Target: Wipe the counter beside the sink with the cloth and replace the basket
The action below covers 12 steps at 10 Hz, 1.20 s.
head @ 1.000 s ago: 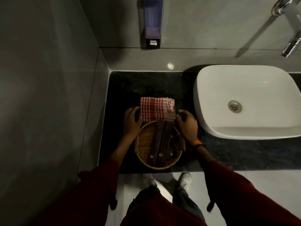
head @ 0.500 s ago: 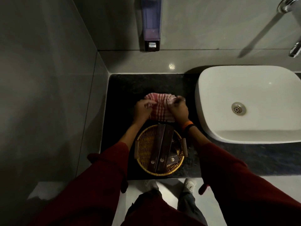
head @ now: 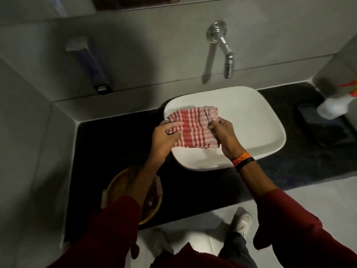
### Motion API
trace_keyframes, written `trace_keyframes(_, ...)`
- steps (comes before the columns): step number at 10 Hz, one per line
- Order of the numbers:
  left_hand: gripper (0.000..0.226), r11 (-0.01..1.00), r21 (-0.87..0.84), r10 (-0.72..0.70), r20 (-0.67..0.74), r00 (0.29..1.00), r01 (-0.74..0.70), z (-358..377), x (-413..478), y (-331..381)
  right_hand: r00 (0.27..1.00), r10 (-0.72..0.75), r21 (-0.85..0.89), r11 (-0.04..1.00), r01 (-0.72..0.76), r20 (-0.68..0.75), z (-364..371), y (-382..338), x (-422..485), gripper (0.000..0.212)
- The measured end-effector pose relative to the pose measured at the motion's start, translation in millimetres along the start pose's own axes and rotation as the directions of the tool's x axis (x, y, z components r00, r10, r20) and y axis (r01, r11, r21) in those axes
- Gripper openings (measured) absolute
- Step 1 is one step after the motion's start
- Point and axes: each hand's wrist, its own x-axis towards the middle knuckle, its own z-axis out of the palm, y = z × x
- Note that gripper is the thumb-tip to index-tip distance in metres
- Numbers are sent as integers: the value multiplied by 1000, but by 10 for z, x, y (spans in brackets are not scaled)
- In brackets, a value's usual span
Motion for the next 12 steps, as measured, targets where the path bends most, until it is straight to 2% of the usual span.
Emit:
trace_keyframes(1,29,992,121,17,-8,1000,-16,927,-42,98,1000,19,8,1000,-19,-4,-913,-38,154,23)
trace_keyframes(3,23,988,157,-2,68,998,-8,2922,33,353,997,72,-3,997,-72,-39,-2822,-93,647,32)
trace_keyframes(4,26,989,138,-73,138,988,54,3804,114,491,988,12,-81,996,-25,-157,-3724,-103,905,35)
trace_keyframes(5,29,984,169,-88,226,970,50,4545,200,556,964,-25,-128,992,-10,-266,-4503,-49,1205,43)
trace_keyframes(6,33,977,182,-161,286,945,111,5151,285,532,949,-31,-205,978,-36,-314,-5088,72,1456,36)
trace_keyframes(7,34,960,221,-237,327,915,170,5628,346,451,944,-41,-287,956,-58,-328,-5503,205,1618,28)
trace_keyframes(8,35,947,279,-256,365,895,157,6028,398,333,937,-63,-333,941,-60,-345,-5787,356,1720,24)
trace_keyframes(9,42,883,462,-266,353,897,81,6243,447,185,922,-46,-292,954,-73,-384,-5854,475,1777,23)
trace_keyframes(10,54,697,717,-359,324,875,21,6343,458,-23,933,-33,-415,901,-127,-357,-5855,574,1832,27)
trace_keyframes(11,60,557,821,-345,365,865,-124,6309,428,-94,915,-139,-653,741,-158,-379,-5769,561,1756,31)
trace_keyframes(12,64,528,809,-180,405,897,-259,6214,429,-98,901,-311,-766,642,-36,-304,-5580,516,1705,38)
